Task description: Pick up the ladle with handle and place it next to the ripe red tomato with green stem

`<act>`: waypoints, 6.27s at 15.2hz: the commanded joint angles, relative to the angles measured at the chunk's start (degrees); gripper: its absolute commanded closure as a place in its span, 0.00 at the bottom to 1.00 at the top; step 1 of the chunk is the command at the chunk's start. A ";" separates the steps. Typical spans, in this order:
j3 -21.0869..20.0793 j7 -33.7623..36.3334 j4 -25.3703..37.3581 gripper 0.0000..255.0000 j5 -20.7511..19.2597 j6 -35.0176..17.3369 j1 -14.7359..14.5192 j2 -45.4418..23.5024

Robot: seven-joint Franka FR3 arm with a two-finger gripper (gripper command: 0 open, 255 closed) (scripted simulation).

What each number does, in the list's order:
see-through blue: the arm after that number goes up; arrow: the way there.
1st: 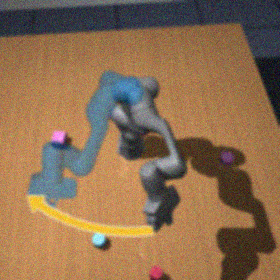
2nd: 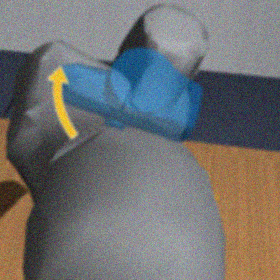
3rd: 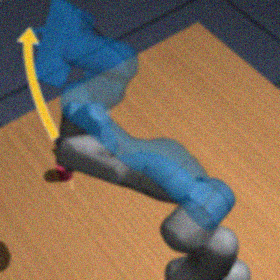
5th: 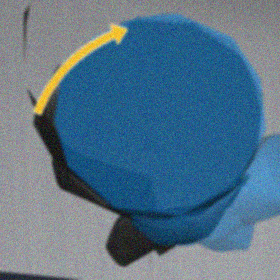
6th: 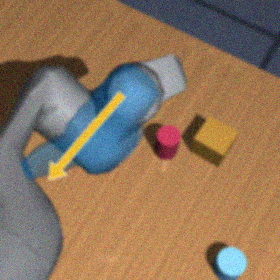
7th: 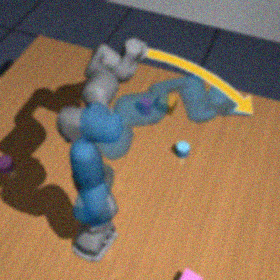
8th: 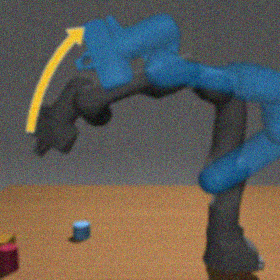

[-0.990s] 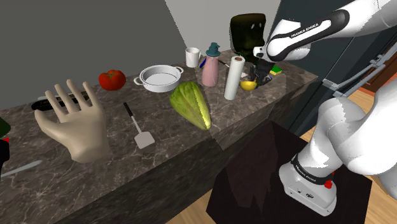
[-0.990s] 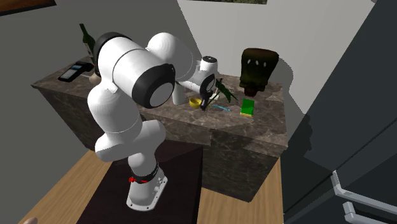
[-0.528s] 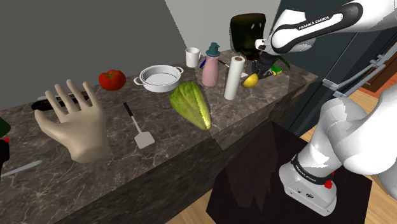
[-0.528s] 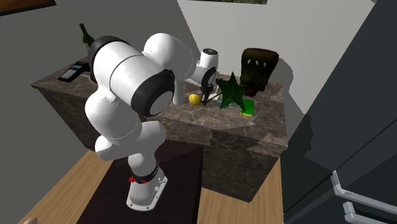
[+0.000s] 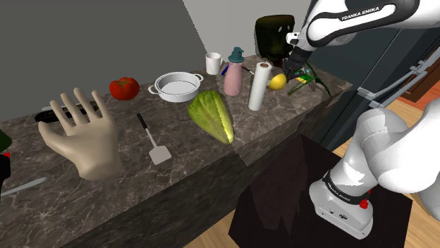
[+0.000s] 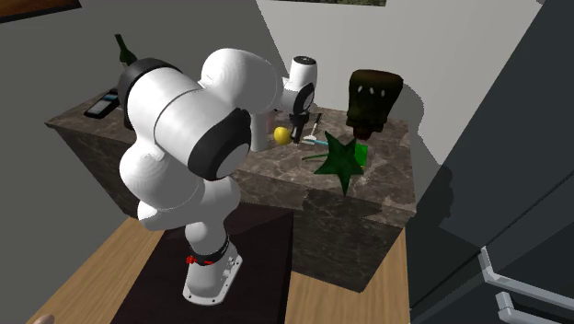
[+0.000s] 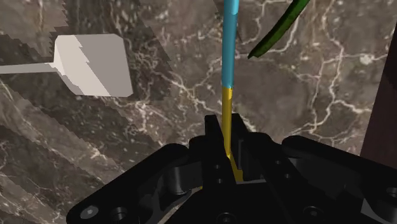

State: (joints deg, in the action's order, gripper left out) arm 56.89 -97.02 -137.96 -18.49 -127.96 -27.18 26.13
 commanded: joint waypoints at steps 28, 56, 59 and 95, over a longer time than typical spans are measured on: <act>-16.63 18.03 8.97 1.00 8.28 6.13 -8.35 -6.25; -27.80 32.56 55.96 1.00 31.74 14.71 -18.21 -51.14; -29.19 34.51 66.61 1.00 33.63 18.64 -16.85 -58.06; -31.53 32.79 55.99 1.00 36.96 1.90 -17.28 -64.72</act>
State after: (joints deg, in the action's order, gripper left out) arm 25.47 -64.22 -81.79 18.44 -126.07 -44.42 -38.36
